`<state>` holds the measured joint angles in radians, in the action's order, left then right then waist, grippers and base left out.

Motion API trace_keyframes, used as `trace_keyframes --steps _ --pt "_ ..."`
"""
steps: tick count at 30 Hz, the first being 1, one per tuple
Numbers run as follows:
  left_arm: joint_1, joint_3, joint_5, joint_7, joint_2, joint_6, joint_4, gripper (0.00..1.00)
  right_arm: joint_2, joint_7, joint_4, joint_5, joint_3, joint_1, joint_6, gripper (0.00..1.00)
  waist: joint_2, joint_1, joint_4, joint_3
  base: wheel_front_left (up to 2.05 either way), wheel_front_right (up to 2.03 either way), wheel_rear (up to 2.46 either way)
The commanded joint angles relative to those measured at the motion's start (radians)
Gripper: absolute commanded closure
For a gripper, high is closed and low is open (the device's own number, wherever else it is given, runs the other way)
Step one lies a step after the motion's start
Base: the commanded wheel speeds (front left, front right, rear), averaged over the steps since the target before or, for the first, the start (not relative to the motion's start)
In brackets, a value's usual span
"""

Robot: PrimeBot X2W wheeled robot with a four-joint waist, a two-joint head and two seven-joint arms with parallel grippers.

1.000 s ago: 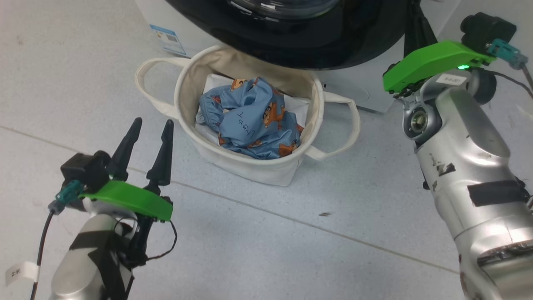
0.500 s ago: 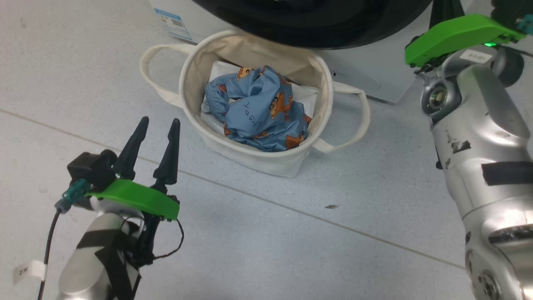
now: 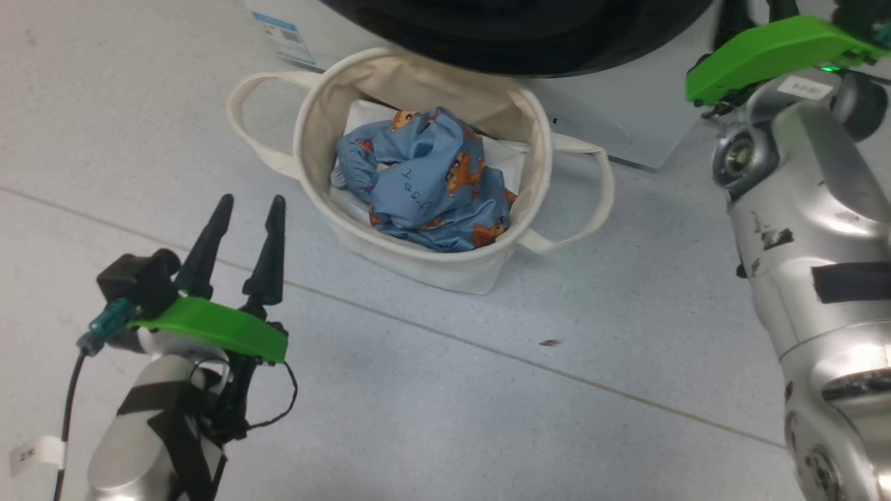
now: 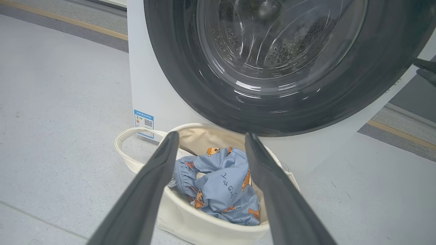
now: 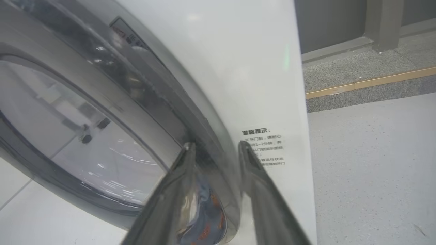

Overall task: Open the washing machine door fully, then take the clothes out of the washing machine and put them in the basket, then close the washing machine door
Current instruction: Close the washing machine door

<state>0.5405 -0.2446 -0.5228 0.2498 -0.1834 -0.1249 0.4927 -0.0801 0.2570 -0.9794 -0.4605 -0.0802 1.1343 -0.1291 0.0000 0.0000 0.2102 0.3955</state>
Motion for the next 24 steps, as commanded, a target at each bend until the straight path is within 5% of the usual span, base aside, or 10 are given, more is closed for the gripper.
trace_keyframes --steps 1,9,24 --pt "0.029 0.04 0.001 0.012 -0.034 -0.006 -0.025 0.0 0.03 0.005 0.032 -0.002 -0.03 0.035 -0.002 0.0 0.0 0.0 -0.006 -0.003 0.0 0.0 0.0" --pt "-0.004 0.111 0.015 0.012 -0.102 -0.006 -0.034 0.0 0.03 0.005 0.156 0.053 -0.142 -0.084 -0.002 0.0 0.0 0.0 -0.078 -0.082 0.0 0.0 0.0" --pt "-0.093 0.161 0.05 0.012 -0.259 -0.006 -0.087 0.0 0.029 0.005 0.477 0.291 0.026 -0.467 -0.002 0.0 0.0 0.0 -0.23 -0.225 0.0 0.0 0.0"
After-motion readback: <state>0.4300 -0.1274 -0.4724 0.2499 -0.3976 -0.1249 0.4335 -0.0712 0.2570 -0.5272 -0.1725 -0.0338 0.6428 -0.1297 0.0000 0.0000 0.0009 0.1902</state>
